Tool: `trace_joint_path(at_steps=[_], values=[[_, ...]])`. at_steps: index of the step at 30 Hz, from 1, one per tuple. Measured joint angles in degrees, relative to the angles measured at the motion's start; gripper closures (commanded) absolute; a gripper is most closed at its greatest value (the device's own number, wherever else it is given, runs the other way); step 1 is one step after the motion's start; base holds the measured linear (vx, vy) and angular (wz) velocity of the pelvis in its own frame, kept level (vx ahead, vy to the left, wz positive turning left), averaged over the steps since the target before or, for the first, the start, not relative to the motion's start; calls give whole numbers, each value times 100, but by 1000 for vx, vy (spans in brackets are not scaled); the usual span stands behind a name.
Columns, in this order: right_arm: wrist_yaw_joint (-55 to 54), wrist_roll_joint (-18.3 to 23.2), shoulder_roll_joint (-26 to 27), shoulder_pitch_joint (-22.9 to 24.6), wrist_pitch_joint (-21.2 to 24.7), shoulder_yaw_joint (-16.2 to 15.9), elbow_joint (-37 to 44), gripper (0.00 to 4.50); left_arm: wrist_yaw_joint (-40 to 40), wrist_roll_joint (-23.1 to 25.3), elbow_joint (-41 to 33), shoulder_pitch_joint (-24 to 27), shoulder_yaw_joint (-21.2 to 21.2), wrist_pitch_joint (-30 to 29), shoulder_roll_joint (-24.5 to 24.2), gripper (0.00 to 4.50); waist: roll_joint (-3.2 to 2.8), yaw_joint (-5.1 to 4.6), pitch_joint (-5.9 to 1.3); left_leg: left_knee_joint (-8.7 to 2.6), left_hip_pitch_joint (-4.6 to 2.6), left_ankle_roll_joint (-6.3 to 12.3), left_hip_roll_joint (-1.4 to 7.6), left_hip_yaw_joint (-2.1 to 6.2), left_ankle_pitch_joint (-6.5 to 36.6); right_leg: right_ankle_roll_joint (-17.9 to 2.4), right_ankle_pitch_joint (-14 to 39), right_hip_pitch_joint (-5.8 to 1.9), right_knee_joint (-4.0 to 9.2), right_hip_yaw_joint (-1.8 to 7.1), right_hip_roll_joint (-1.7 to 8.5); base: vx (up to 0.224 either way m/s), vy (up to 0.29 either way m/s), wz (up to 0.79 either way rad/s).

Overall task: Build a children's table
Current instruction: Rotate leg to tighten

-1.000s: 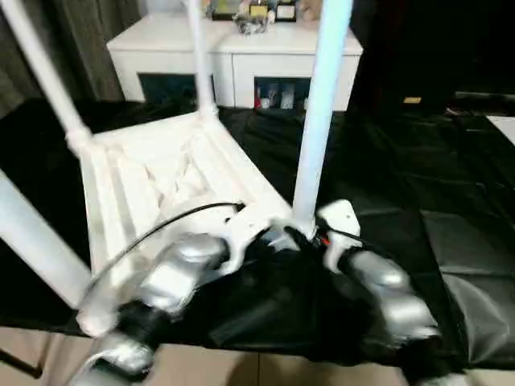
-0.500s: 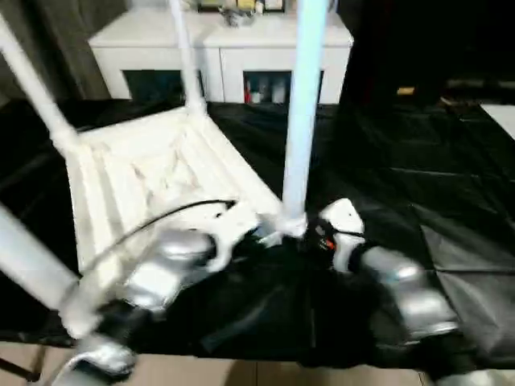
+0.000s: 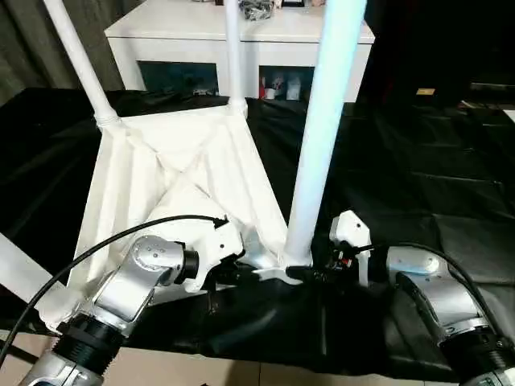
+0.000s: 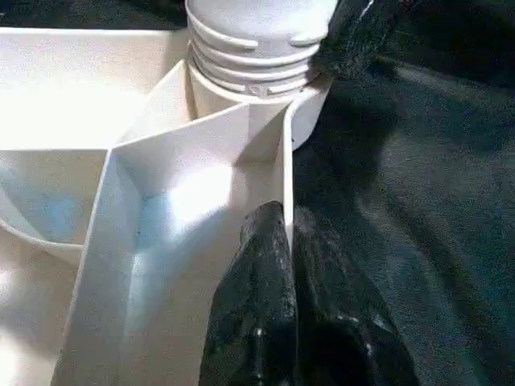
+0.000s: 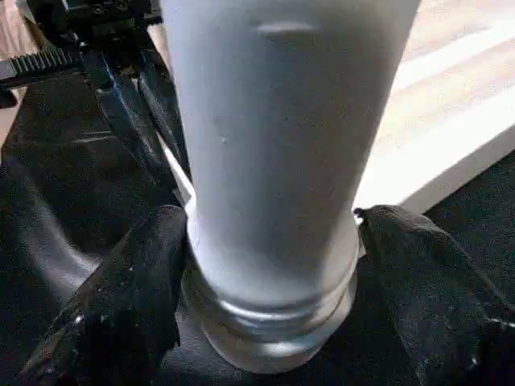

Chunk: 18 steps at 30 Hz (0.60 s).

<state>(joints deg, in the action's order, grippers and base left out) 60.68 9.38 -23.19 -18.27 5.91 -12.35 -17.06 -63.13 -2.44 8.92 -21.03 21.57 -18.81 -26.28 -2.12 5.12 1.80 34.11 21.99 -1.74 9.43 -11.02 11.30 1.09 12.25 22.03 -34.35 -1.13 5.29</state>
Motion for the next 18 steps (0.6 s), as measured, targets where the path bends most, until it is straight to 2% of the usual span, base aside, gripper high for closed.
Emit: trace_joint_path(at_steps=[8, 15, 18], values=[[139, 22, 52, -90, 0, -45, -122, 173, -5, 0, -59, 5, 12, -37, -31, 450, 30, 0, 19, 10, -3, 2, 2, -12, -1, 0, -1, 1, -14, 8, 2, 0, 0, 0], [31, 16, 199, -94, -50, -3, -239, 178, 21, 11, -86, 15, -10, -98, -68, 450, 43, -10, 18, 16, -9, 12, 6, -13, -9, 0, 0, 2, -28, 8, 1, 0, 0, 0], [-569, -29, 487, -121, -103, 105, -465, 179, 343, 74, 109, -31, -132, -161, 124, 450, 60, -72, 24, 28, -39, -7, 5, -22, 0, -3, -2, -2, -60, 26, 0, 0, 0, 0]])
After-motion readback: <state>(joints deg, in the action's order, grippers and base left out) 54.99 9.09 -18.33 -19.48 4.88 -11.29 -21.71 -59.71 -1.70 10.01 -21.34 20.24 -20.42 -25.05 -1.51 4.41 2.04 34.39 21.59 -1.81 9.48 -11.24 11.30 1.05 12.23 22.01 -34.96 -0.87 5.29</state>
